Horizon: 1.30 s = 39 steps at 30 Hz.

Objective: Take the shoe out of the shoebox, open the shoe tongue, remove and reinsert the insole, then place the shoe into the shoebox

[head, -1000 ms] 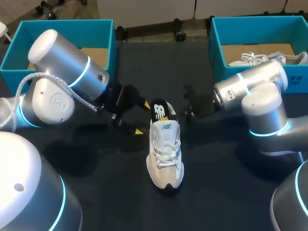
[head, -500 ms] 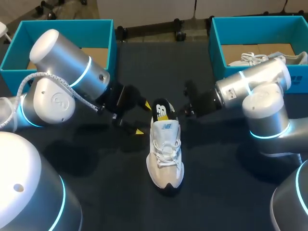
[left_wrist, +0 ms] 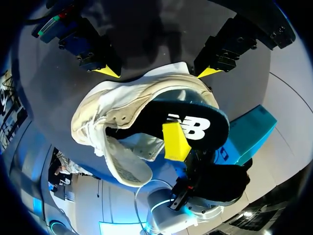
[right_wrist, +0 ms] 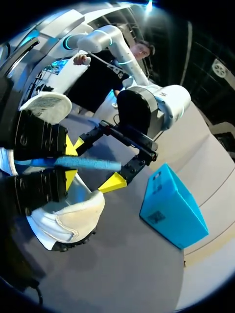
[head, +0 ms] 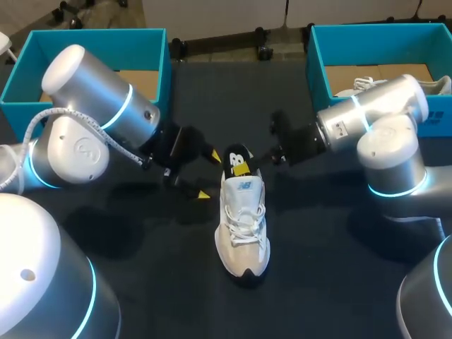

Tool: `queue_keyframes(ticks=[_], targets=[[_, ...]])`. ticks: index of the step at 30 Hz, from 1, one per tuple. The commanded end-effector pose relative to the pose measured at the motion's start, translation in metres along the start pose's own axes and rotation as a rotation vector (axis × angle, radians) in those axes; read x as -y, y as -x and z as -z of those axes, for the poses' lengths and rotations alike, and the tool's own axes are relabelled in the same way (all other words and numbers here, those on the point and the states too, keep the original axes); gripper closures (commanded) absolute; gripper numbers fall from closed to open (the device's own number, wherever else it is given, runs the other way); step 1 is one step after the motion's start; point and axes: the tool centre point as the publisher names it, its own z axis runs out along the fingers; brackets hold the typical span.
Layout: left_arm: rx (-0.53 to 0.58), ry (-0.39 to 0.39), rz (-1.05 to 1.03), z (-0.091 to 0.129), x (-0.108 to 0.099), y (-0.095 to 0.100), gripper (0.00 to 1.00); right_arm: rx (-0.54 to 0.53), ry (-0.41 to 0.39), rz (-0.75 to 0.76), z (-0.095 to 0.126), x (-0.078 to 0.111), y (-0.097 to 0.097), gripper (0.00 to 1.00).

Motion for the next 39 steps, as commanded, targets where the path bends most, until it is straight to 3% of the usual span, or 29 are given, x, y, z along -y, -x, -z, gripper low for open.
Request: queue_keyframes(ticks=[1,9,17,19,23,26,36,39], targets=[[0.003,0.001,-0.001,0.002,0.0,-0.002,0.0,-0.005,-0.016,-0.009,-0.004,0.0,0.005,1.0],[0.002,0.003,-0.004,0.003,-0.001,-0.002,0.0,-0.004,-0.063,-0.079,-0.012,0.021,0.001,1.0],[0.0,-0.001,-0.013,0.001,0.0,0.001,0.0,-0.009,-0.057,-0.116,-0.015,0.034,-0.004,1.0],[-0.002,-0.001,-0.015,0.0,0.0,0.002,0.0,-0.007,-0.058,-0.115,-0.015,0.033,-0.003,1.0],[-0.003,-0.002,-0.02,0.0,0.001,0.004,0.0,0.008,-0.06,-0.087,-0.012,0.022,-0.003,0.77],[-0.003,-0.002,-0.023,0.0,0.001,0.005,0.0,0.02,-0.066,-0.07,-0.009,0.016,-0.004,0.72],[0.0,-0.001,-0.017,0.0,0.0,0.005,0.0,0.034,-0.065,-0.027,-0.004,0.0,-0.003,0.69],[0.0,0.0,-0.015,0.0,0.0,0.004,0.0,0.033,-0.067,-0.021,-0.004,-0.003,0.001,0.75]])
